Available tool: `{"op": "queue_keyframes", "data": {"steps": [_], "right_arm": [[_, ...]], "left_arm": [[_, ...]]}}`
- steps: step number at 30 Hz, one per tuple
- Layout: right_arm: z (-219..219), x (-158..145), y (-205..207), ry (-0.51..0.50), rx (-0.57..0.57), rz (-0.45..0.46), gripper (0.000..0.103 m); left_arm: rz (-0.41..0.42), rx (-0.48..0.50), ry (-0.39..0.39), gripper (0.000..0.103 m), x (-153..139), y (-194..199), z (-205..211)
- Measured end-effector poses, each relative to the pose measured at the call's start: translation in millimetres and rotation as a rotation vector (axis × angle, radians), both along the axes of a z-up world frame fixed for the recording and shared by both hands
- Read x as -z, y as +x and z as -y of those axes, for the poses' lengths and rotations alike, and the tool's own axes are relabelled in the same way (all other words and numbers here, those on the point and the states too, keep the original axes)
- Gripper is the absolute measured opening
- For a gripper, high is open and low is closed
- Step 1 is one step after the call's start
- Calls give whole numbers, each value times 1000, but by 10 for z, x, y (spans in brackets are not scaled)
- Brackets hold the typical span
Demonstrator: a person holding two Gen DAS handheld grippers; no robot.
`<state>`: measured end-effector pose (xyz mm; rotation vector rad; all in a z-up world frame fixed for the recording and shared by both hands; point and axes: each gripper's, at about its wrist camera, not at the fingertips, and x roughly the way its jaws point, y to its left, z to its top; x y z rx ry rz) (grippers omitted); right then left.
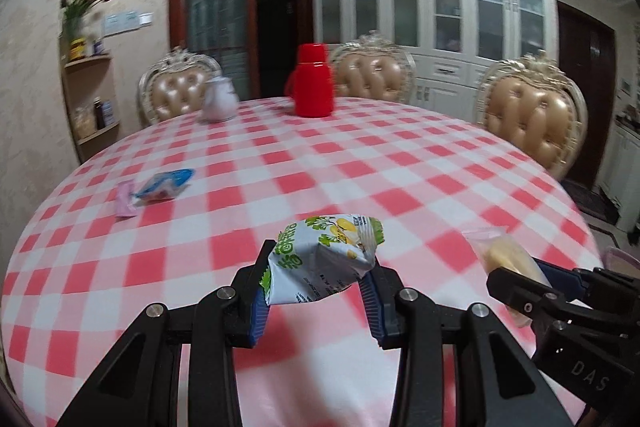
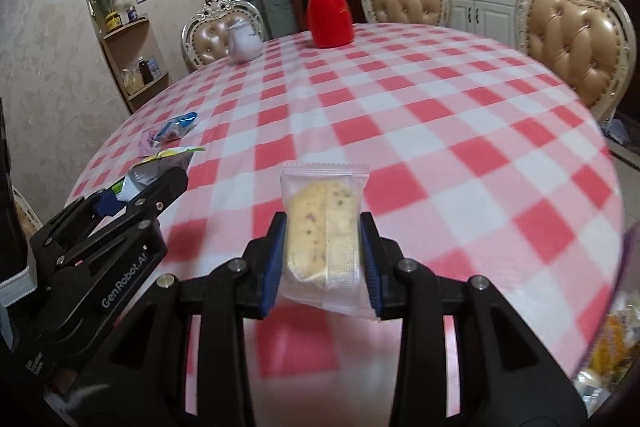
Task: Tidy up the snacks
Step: 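Carry the white-and-green bag with the left gripper while the right carries the cake to the box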
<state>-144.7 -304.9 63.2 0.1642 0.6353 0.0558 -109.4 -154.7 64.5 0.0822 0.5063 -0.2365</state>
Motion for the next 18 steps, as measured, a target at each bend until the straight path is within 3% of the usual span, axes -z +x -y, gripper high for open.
{"op": "queue_keyframes", "data": {"steps": [5, 11, 18], "right_arm": [[347, -58, -312, -37, 69, 13, 39], [844, -152, -766, -78, 166, 31, 39], [1581, -114, -1187, -87, 321, 3, 39]], "left_arm": [[-3, 108, -21, 40, -59, -236, 369], [-94, 280, -109, 40, -75, -486, 798], [-178, 494, -106, 41, -4, -859, 1501]]}}
